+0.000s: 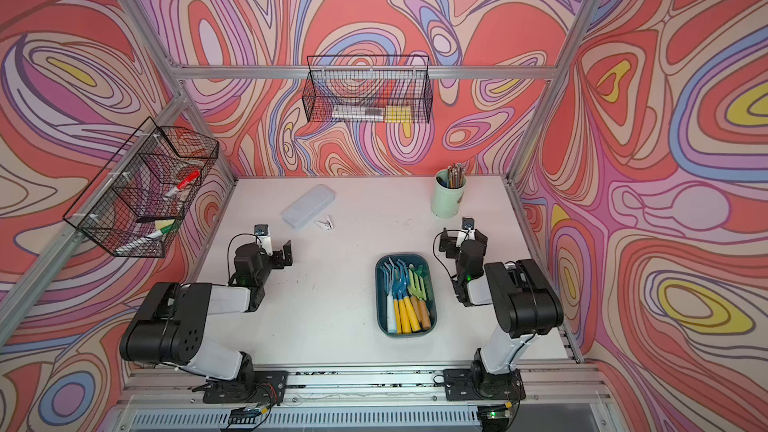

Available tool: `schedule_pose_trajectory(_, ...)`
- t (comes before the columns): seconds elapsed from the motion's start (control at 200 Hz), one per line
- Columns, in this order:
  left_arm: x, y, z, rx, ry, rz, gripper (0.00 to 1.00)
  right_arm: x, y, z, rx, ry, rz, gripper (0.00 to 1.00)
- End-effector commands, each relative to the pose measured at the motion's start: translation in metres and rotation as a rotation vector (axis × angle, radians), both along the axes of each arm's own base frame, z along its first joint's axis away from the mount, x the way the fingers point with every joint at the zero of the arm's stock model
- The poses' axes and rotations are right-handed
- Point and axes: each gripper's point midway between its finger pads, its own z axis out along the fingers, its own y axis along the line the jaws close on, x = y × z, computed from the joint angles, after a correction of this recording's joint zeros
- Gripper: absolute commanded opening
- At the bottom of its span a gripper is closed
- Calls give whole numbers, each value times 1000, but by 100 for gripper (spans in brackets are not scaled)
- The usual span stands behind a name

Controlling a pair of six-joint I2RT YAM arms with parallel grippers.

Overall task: Take the hand rake out of the storage box
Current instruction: Pick up the rake from the storage box.

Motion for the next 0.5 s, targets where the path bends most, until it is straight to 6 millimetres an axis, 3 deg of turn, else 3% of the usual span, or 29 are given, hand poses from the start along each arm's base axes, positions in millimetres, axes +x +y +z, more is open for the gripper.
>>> schedule_pose_trajectory(0.0, 3, 2, 5, 26, -14, 17, 99, 3, -3, 2, 11, -4, -10, 98)
schedule_pose_trajectory(0.496, 5, 5, 5, 11, -7, 19, 99, 11, -7, -3, 62, 43, 31, 98)
